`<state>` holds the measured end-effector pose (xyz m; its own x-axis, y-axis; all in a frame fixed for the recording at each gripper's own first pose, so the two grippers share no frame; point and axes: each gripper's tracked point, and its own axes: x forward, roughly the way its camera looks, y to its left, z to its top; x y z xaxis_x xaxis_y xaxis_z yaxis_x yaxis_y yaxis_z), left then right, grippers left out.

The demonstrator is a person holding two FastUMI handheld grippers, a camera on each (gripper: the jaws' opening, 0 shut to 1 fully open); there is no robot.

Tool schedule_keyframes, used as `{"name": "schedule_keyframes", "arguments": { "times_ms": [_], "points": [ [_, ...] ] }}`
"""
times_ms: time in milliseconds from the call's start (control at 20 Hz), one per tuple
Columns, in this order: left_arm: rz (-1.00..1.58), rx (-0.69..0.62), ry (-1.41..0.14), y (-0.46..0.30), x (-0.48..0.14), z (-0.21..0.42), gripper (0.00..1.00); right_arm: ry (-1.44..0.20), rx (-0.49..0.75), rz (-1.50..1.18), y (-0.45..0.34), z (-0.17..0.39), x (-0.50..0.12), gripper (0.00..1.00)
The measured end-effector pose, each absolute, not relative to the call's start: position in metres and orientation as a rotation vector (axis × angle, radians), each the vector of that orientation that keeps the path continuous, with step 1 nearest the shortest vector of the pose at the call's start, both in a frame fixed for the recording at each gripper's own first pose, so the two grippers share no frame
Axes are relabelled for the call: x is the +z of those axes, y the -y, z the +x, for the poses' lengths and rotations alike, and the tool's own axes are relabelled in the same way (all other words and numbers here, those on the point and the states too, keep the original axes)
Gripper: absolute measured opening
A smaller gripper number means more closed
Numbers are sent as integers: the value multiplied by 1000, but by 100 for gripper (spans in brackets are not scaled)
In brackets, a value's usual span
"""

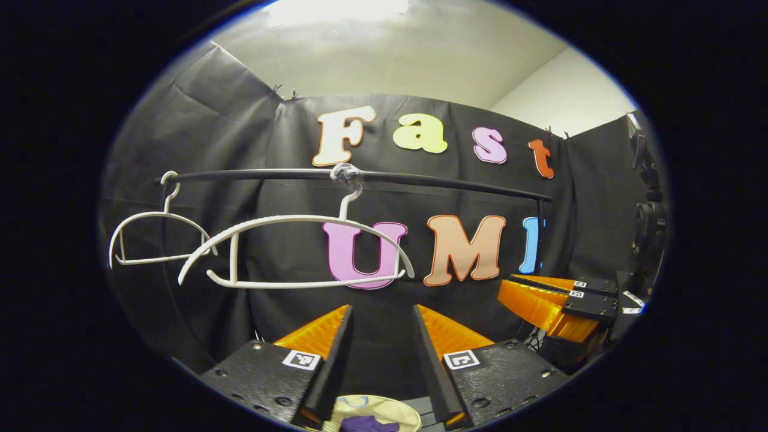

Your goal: Grasp the clothes on the hanger with both hands and then place them into the laundry hamper below.

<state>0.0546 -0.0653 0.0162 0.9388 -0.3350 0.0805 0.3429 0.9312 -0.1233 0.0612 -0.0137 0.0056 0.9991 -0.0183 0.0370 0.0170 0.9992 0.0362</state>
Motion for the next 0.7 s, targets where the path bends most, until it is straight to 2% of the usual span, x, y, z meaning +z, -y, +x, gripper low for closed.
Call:
{"name": "schedule_keyframes", "arguments": {
  "times_ms": [50, 100, 150, 200, 300, 350, 400, 550, 700],
  "points": [
    [-130, -346, 60, 65, 19, 53, 63, 40, -13, 39, 13, 59, 6, 6],
    [-126, -348, 61, 66, 19, 52, 68, 43, -15, 41, 14, 60, 7, 12],
    [-123, -351, 62, 68, 20, 51, 78, 46, -15, 41, 14, 59, 8, 24],
    [-120, -346, 67, 67, 23, 50, 89, 48, -14, 39, 13, 58, 10, 30],
    [-120, -344, 72, 69, 25, 51, 98, 46, -6, 30, 12, 59, 9, 43],
    [-116, -340, 74, 69, 25, 52, 94, 44, -4, 27, 12, 59, 9, 51],
    [-113, -337, 76, 68, 26, 52, 94, 42, -4, 28, 12, 58, 9, 60],
    [-110, -334, 77, 69, 27, 54, 94, 43, -11, 38, 14, 60, 10, 96],
    [-112, -330, 77, 70, 28, 54, 94, 41, -22, 34, 17, 59, 9, 96]
  ]
}}
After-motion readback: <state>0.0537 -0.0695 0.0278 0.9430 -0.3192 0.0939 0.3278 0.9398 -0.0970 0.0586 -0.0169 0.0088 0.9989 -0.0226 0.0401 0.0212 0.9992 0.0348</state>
